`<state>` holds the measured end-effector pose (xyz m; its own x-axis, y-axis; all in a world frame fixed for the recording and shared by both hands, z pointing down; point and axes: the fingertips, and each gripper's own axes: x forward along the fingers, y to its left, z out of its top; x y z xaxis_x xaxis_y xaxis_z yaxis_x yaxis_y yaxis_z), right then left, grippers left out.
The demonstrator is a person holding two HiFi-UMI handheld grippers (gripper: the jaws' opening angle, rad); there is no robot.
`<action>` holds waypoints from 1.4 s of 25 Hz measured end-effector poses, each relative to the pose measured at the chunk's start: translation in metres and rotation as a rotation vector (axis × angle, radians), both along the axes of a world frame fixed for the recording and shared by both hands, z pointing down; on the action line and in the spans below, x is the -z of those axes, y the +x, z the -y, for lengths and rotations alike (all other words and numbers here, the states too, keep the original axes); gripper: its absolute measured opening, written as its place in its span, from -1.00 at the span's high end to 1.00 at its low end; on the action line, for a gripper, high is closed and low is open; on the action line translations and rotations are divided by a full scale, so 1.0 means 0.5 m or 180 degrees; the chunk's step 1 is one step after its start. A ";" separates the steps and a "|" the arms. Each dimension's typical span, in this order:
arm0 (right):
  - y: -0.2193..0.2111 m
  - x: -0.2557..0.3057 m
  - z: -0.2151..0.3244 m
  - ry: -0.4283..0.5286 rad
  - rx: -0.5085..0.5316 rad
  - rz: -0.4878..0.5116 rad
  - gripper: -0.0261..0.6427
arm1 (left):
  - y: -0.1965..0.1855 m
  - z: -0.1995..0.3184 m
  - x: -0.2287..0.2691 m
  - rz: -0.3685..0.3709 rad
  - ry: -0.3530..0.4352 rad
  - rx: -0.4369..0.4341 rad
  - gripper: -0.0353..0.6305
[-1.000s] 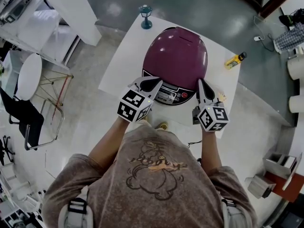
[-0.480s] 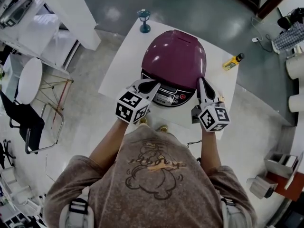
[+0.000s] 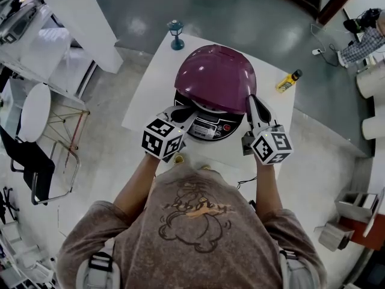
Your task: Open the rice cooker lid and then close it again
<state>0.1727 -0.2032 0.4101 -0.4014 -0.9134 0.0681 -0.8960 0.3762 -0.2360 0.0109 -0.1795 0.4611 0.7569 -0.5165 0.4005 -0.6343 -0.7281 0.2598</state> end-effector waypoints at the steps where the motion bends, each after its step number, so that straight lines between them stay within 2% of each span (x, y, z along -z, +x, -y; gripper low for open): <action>1: 0.000 0.003 0.003 0.0006 0.0002 -0.0003 0.91 | 0.000 0.003 0.002 -0.0001 0.0017 -0.0001 0.83; 6: 0.003 0.023 0.013 0.0053 0.0016 -0.0024 0.91 | 0.001 0.015 0.017 -0.0020 0.0099 0.0006 0.83; 19: 0.016 0.104 0.046 0.0313 -0.0016 -0.0038 0.91 | 0.027 0.029 0.050 -0.0188 0.0141 -0.0193 0.83; 35: 0.028 0.188 0.104 0.0561 0.0034 -0.0101 0.91 | 0.050 0.057 0.077 -0.0340 0.0211 -0.0309 0.83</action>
<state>0.1866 -0.2552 0.3162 -0.4114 -0.9080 -0.0798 -0.8977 0.4188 -0.1371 0.0361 -0.2082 0.4226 0.8409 -0.4616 0.2825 -0.5316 -0.8024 0.2713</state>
